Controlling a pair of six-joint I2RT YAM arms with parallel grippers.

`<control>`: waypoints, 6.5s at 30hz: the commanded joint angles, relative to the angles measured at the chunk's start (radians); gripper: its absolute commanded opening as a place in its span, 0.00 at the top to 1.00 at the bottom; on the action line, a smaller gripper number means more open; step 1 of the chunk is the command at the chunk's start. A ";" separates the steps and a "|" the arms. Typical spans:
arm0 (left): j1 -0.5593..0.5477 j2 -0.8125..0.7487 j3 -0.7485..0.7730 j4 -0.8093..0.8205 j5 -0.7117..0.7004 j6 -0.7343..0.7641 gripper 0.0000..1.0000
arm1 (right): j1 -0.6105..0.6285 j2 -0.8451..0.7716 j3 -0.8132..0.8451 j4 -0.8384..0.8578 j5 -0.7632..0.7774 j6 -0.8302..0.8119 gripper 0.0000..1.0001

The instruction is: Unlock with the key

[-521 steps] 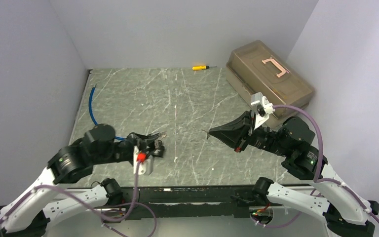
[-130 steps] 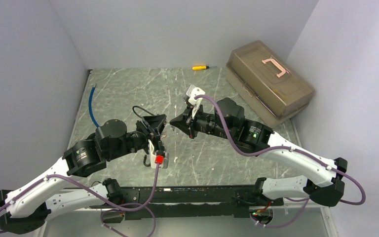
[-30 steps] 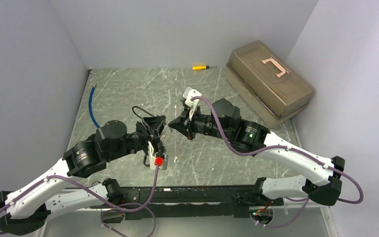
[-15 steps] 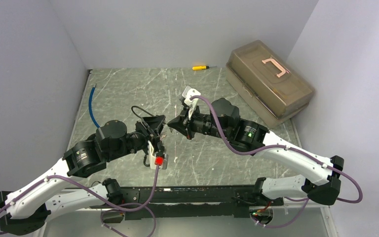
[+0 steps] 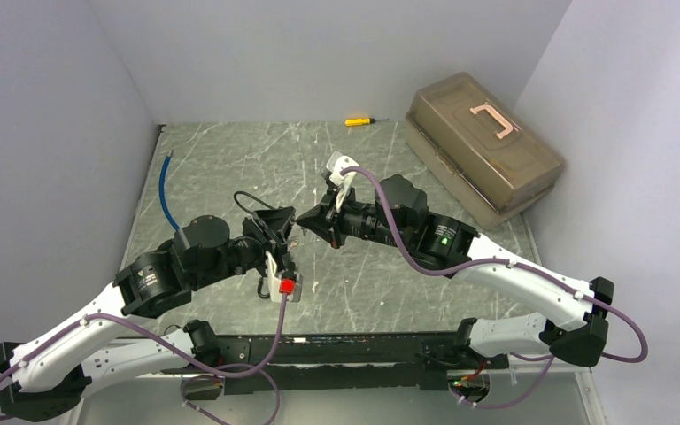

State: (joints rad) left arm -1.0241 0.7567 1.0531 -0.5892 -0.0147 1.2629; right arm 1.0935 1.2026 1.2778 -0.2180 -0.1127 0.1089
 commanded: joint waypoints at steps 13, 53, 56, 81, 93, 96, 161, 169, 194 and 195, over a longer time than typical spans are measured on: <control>0.021 -0.003 0.052 0.093 0.036 -0.084 1.00 | 0.009 -0.001 -0.061 0.098 -0.026 0.041 1.00; 0.036 0.015 0.119 0.013 0.123 -0.175 1.00 | 0.029 -0.057 -0.147 0.140 -0.018 0.040 1.00; 0.080 0.008 0.100 0.078 0.096 -0.266 1.00 | 0.040 -0.091 -0.175 0.157 0.008 0.041 1.00; 0.065 0.095 -0.390 0.179 0.291 -0.532 0.71 | 0.009 -0.393 -0.390 0.049 0.053 0.115 1.00; 0.181 0.128 -0.258 0.204 0.465 -0.656 0.01 | 0.001 -0.437 -0.402 0.021 0.047 0.125 1.00; 0.194 0.116 -0.144 0.167 0.498 -0.677 0.01 | 0.001 -0.426 -0.388 0.031 0.020 0.122 1.00; 0.215 0.310 0.311 -0.308 0.730 -0.663 1.00 | -0.102 -0.236 -0.155 -0.045 -0.333 -0.185 0.56; 0.213 0.295 0.308 -0.316 0.727 -0.666 1.00 | -0.119 -0.172 -0.103 -0.092 -0.420 -0.202 0.60; 0.213 0.291 0.301 -0.299 0.722 -0.685 1.00 | -0.121 -0.110 -0.083 -0.183 -0.454 -0.217 1.00; 0.213 0.290 0.300 -0.297 0.721 -0.685 1.00 | -0.120 -0.112 -0.083 -0.190 -0.446 -0.220 1.00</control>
State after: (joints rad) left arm -0.8085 1.0683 1.3357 -0.9108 0.6964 0.5827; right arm 0.9741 1.1007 1.1568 -0.4026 -0.5819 -0.1017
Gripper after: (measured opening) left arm 0.008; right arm 0.025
